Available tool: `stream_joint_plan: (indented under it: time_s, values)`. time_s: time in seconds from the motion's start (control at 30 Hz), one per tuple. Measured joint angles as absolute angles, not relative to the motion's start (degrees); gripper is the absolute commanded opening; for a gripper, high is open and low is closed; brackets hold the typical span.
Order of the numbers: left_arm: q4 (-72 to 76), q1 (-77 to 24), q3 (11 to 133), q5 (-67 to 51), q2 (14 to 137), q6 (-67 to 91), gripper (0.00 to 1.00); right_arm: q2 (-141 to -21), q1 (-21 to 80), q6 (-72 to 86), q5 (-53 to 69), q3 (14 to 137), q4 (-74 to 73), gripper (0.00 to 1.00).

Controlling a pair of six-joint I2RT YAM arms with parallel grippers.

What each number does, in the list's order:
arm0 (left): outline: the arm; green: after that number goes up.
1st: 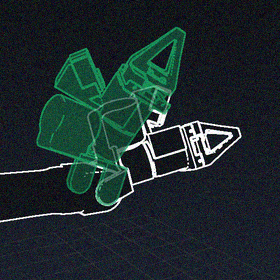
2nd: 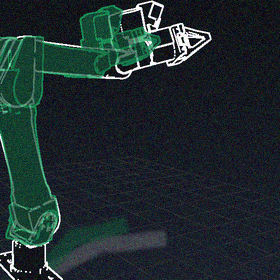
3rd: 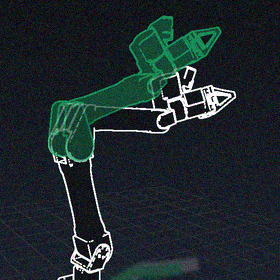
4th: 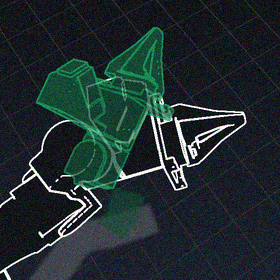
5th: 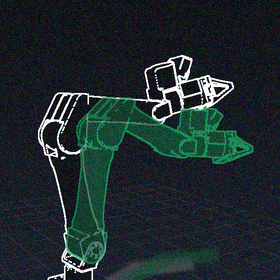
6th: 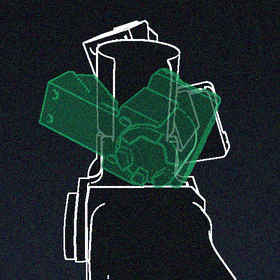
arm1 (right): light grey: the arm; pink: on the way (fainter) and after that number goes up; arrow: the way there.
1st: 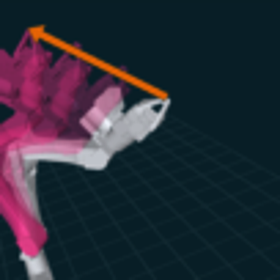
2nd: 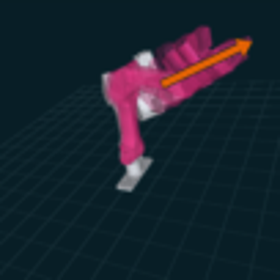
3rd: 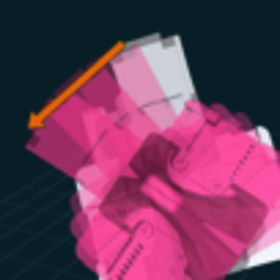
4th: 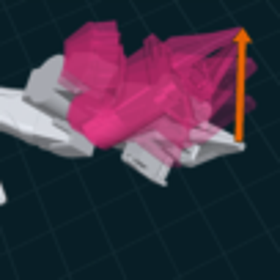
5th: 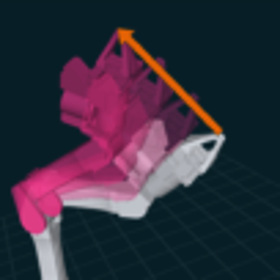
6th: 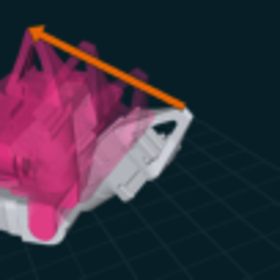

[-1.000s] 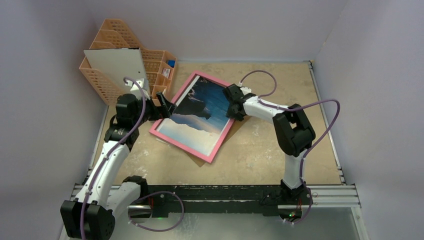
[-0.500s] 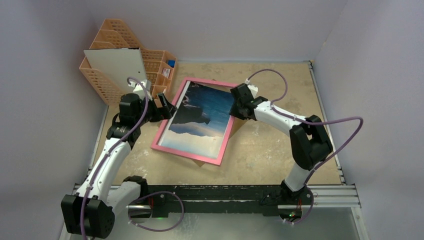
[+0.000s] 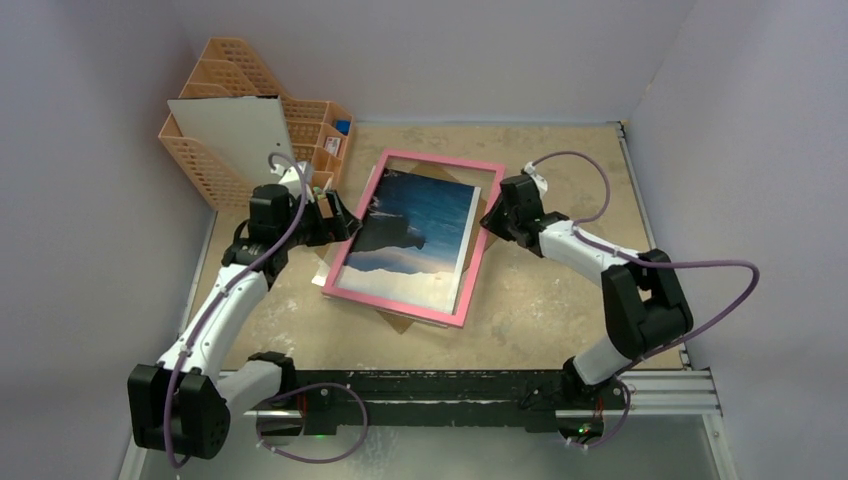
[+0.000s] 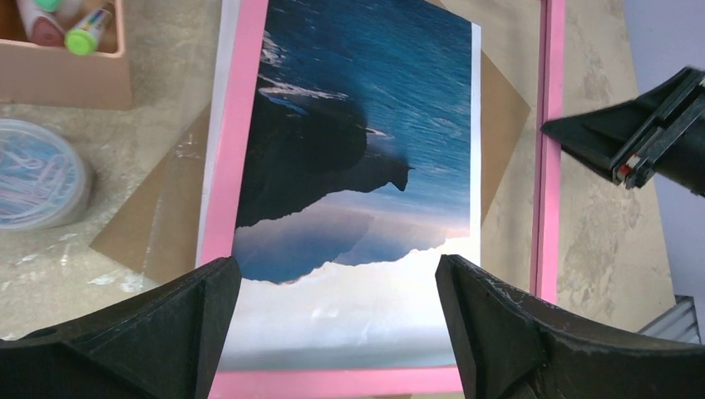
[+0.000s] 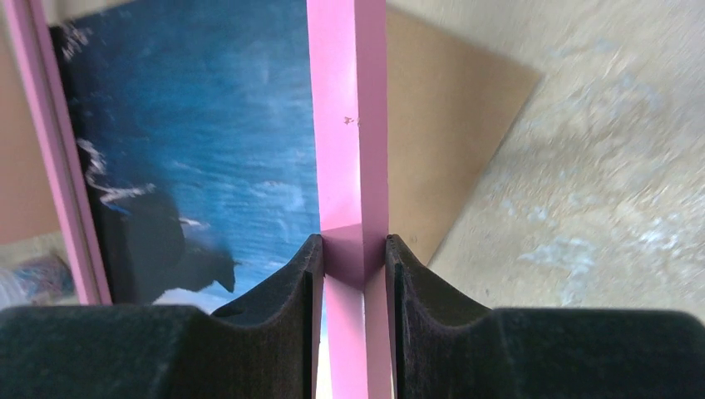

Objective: Put the photo into the frame

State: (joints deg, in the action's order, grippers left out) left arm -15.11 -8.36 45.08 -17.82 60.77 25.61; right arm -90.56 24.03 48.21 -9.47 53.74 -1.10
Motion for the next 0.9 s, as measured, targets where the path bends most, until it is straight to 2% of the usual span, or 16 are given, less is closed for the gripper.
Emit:
stream_joint_plan:
  time_s: [0.37, 0.57, 0.8, 0.87, 0.9]
  values:
    - [-13.6, -15.7, 46.4, -17.9, 63.8, 26.9, 0.93, -81.6, 21.2, 48.5, -6.3, 53.1, 5.3, 0.10]
    - [-6.3, -24.2, 46.5, -19.1, 68.2, 30.6, 0.93, -79.6, 20.8, 48.7, -6.0, 53.6, 4.4, 0.12]
    - [-0.1, -37.7, 50.4, -14.0, 80.1, 32.6, 0.87, -81.2, 20.8, 48.8, -6.4, 53.3, 2.0, 0.36]
    - [0.0, -41.8, 54.4, -10.5, 85.4, 32.8, 0.84, -82.7, 20.8, 48.8, -6.8, 53.3, 0.5, 0.51]
    - [-0.3, -43.7, 56.7, -8.8, 88.1, 32.9, 0.82, -83.6, 20.8, 48.8, -7.2, 53.3, -0.4, 0.55]
